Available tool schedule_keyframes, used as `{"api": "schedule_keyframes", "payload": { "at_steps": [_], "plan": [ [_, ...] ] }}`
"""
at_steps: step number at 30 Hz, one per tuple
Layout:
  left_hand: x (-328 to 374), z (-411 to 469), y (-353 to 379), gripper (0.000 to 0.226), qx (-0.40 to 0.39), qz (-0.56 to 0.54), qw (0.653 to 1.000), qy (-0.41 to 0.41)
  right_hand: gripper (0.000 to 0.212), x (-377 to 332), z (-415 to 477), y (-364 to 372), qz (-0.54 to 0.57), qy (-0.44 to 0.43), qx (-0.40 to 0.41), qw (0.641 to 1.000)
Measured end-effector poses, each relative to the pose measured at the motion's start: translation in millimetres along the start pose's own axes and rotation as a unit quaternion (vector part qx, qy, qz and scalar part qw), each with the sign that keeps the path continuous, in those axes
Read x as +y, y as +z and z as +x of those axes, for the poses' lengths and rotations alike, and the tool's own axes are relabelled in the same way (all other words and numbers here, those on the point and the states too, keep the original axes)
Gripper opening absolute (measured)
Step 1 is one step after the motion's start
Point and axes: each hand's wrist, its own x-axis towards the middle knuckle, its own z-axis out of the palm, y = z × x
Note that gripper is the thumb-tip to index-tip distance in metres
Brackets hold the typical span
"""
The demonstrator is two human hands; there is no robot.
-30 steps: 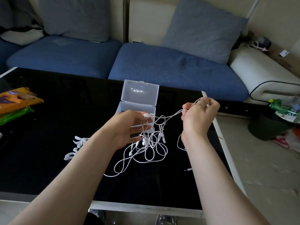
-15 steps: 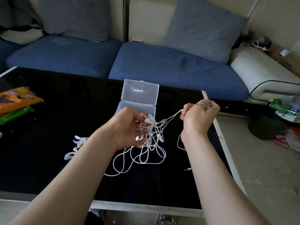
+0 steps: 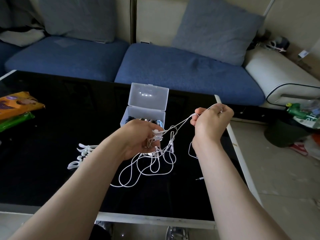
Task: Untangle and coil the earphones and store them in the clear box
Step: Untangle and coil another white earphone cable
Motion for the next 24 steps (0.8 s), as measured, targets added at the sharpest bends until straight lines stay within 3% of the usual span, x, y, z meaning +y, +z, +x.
{"api": "schedule_keyframes", "payload": {
  "at_steps": [6,12,17,24],
  "plan": [
    [1.2,1.1,-1.7,0.011,-0.025,-0.015,1.0,0.0,0.018,-1.2,0.6,-0.3,0.01,0.001,0.003,1.0],
    [-5.0,7.0,-4.3,0.02,-0.046,0.025,0.999,0.014,0.017,-2.7,0.2,-1.7,0.011,0.001,0.004,1.0],
    [-11.3,11.9,-5.4,0.016,-0.021,0.081,0.995,0.056,0.017,-2.2,-1.5,-0.1,0.004,-0.002,-0.005,1.0],
    [-17.3,17.1,-2.9,0.016,0.038,0.244,0.956,0.161,0.018,-0.8,-2.5,2.2,-0.001,-0.007,-0.01,1.0]
  ]
}}
